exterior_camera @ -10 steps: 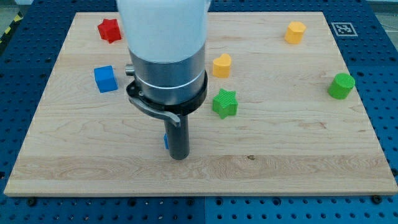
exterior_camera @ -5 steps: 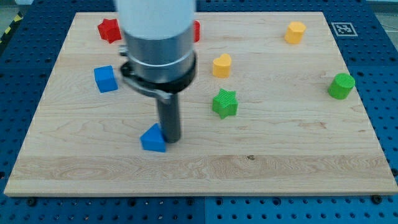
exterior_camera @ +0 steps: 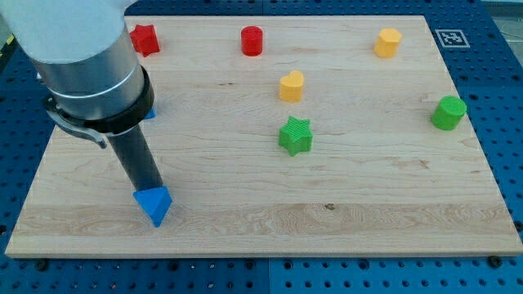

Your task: Push blue triangle below to the blue cube

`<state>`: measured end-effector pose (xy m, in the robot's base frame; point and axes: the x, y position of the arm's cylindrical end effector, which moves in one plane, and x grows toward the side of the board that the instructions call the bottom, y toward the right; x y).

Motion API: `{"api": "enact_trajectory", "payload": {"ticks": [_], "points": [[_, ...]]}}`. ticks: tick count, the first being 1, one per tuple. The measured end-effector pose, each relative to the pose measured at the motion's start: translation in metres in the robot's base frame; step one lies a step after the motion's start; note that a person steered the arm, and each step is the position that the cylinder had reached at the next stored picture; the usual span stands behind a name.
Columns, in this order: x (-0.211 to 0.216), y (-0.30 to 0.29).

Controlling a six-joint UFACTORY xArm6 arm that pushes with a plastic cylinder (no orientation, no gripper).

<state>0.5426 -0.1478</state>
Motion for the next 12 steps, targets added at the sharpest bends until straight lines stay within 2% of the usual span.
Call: {"api": "enact_trajectory", "payload": {"ticks": [1,2,3,7,11,12], "points": [[-0.018,0.025],[0.008,0.074],[0.032,0.085],[0.031,0.019],[0.029,0.021],[0.005,0.049]]}}
